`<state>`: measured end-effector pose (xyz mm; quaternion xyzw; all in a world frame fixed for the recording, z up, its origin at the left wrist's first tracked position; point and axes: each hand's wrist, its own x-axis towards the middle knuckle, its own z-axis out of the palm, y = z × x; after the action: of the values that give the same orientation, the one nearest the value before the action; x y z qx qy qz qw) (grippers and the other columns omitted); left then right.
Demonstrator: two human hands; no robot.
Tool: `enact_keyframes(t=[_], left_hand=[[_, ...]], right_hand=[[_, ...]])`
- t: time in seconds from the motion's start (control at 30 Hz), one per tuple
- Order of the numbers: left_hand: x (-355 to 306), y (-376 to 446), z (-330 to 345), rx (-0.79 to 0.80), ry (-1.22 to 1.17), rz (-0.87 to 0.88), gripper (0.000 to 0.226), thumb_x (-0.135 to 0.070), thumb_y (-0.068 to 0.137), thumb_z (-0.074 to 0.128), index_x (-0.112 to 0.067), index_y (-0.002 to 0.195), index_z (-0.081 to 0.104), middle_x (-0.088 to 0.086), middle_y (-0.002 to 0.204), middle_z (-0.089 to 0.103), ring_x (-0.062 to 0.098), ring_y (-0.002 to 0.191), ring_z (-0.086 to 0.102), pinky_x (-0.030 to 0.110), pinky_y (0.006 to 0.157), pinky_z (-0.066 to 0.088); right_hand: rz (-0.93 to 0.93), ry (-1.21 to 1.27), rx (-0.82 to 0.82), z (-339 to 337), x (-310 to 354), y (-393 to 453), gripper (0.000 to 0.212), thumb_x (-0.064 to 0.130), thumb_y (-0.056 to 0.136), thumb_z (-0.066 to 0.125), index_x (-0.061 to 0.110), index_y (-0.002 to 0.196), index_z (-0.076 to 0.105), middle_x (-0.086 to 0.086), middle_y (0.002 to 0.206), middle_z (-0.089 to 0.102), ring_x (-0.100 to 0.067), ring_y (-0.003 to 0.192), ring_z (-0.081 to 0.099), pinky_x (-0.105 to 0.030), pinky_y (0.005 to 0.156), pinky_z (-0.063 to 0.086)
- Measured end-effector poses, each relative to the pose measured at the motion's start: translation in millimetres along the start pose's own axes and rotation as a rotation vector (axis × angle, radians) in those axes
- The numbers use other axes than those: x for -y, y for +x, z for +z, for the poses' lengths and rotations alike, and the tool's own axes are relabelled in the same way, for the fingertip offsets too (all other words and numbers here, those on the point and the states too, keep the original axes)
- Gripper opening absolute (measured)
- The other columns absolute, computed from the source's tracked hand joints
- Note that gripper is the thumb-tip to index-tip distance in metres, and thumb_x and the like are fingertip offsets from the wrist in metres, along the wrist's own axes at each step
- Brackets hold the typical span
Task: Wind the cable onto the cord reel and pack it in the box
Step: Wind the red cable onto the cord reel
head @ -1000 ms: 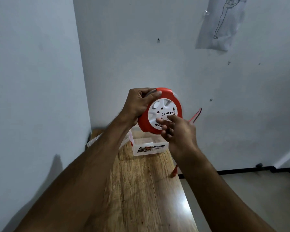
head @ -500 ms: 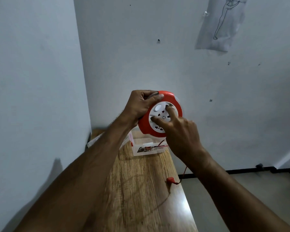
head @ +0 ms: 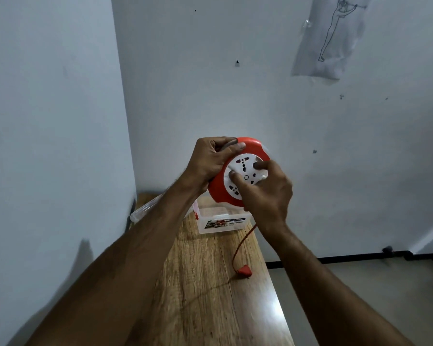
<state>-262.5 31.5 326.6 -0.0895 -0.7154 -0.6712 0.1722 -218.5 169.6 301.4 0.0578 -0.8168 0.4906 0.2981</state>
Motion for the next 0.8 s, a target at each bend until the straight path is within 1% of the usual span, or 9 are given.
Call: enact_keyframes(t=[0.1, 0.17, 0.27, 0.43, 0.53, 0.6, 0.7, 0.73, 0.8], left_hand=[[1.7, -0.3, 1.4, -0.017, 0.057, 0.023, 0.036, -0.035, 0.091, 0.073, -0.017, 0.122, 0.072, -0.002, 0.108, 0.077, 0.015, 0.085, 0.077, 0.027, 0.076, 0.064], [2.8, -0.2, 1.5, -0.024, 0.071, 0.029, 0.036, -0.035, 0.091, 0.074, -0.017, 0.122, 0.072, -0.003, 0.108, 0.077, 0.015, 0.085, 0.077, 0.027, 0.076, 0.064], [5.3, 1.0, 1.3, -0.029, 0.083, 0.025, 0.037, -0.036, 0.09, 0.075, -0.016, 0.121, 0.073, 0.0, 0.11, 0.078, 0.017, 0.086, 0.077, 0.031, 0.078, 0.064], [5.5, 1.5, -4.5, -0.017, 0.091, 0.032, 0.033, -0.035, 0.091, 0.074, -0.016, 0.118, 0.074, 0.0, 0.106, 0.078, 0.017, 0.085, 0.077, 0.032, 0.078, 0.065], [2.5, 0.9, -8.9, -0.03, 0.014, 0.005, 0.025, -0.032, 0.091, 0.074, -0.018, 0.113, 0.076, -0.002, 0.099, 0.079, 0.017, 0.08, 0.078, 0.029, 0.072, 0.064], [1.9, 1.7, -11.5, -0.04, -0.006, -0.004, 0.024, -0.033, 0.091, 0.073, -0.019, 0.111, 0.076, -0.002, 0.098, 0.08, 0.017, 0.08, 0.078, 0.03, 0.073, 0.064], [1.6, 3.2, -16.1, -0.045, 0.023, -0.004, 0.024, -0.035, 0.092, 0.072, -0.022, 0.111, 0.075, -0.006, 0.096, 0.079, 0.015, 0.079, 0.077, 0.026, 0.072, 0.063], [1.4, 3.6, -17.1, -0.041, 0.03, -0.002, 0.024, -0.035, 0.092, 0.072, -0.022, 0.112, 0.075, -0.007, 0.096, 0.079, 0.014, 0.079, 0.077, 0.025, 0.071, 0.063], [1.2, 4.6, -18.0, -0.034, 0.034, 0.003, 0.026, -0.036, 0.092, 0.071, -0.021, 0.114, 0.075, -0.006, 0.097, 0.078, 0.014, 0.079, 0.077, 0.026, 0.071, 0.063]], right_hand=[[0.472, 0.356, 0.033, 5.9, 9.4, -3.0, 0.058, 0.041, 0.077, 0.085, 0.02, 0.122, 0.055, -0.009, 0.11, 0.07, -0.024, 0.075, 0.077, -0.038, 0.06, 0.065], [0.746, 0.604, 0.054, 6.1, 18.8, -1.8, 0.056, 0.036, 0.08, 0.085, 0.015, 0.122, 0.054, -0.017, 0.102, 0.073, -0.025, 0.066, 0.077, -0.039, 0.06, 0.064], [1.034, 0.921, 0.036, 5.1, 29.7, 1.2, 0.052, 0.03, 0.081, 0.085, 0.008, 0.119, 0.056, -0.021, 0.1, 0.073, -0.029, 0.071, 0.077, -0.034, 0.056, 0.062], [1.134, 1.085, 0.089, 4.6, 33.2, 4.1, 0.048, 0.023, 0.087, 0.079, 0.006, 0.124, 0.054, -0.025, 0.104, 0.072, -0.028, 0.075, 0.076, -0.031, 0.049, 0.059], [0.884, 0.823, 0.138, -0.4, 32.3, -3.9, 0.039, 0.019, 0.091, 0.075, 0.007, 0.121, 0.053, -0.021, 0.096, 0.076, -0.025, 0.073, 0.076, -0.029, 0.052, 0.059], [0.41, 0.408, 0.106, -1.3, 22.1, -12.2, 0.034, 0.015, 0.09, 0.075, 0.01, 0.118, 0.055, -0.015, 0.098, 0.076, -0.021, 0.07, 0.076, -0.032, 0.054, 0.062], [-0.408, -0.225, 0.062, -4.3, 3.2, -12.8, 0.03, 0.007, 0.086, 0.076, 0.01, 0.114, 0.064, -0.012, 0.111, 0.073, -0.026, 0.081, 0.075, -0.035, 0.064, 0.064], [-0.558, -0.378, 0.107, -5.8, 0.4, -11.1, 0.032, 0.006, 0.085, 0.077, 0.01, 0.115, 0.066, -0.015, 0.118, 0.07, -0.03, 0.081, 0.074, -0.034, 0.064, 0.063], [-0.65, -0.572, 0.246, -8.4, -4.6, -7.1, 0.042, 0.006, 0.082, 0.079, 0.014, 0.122, 0.067, -0.021, 0.135, 0.058, -0.034, 0.079, 0.073, -0.033, 0.06, 0.061]])
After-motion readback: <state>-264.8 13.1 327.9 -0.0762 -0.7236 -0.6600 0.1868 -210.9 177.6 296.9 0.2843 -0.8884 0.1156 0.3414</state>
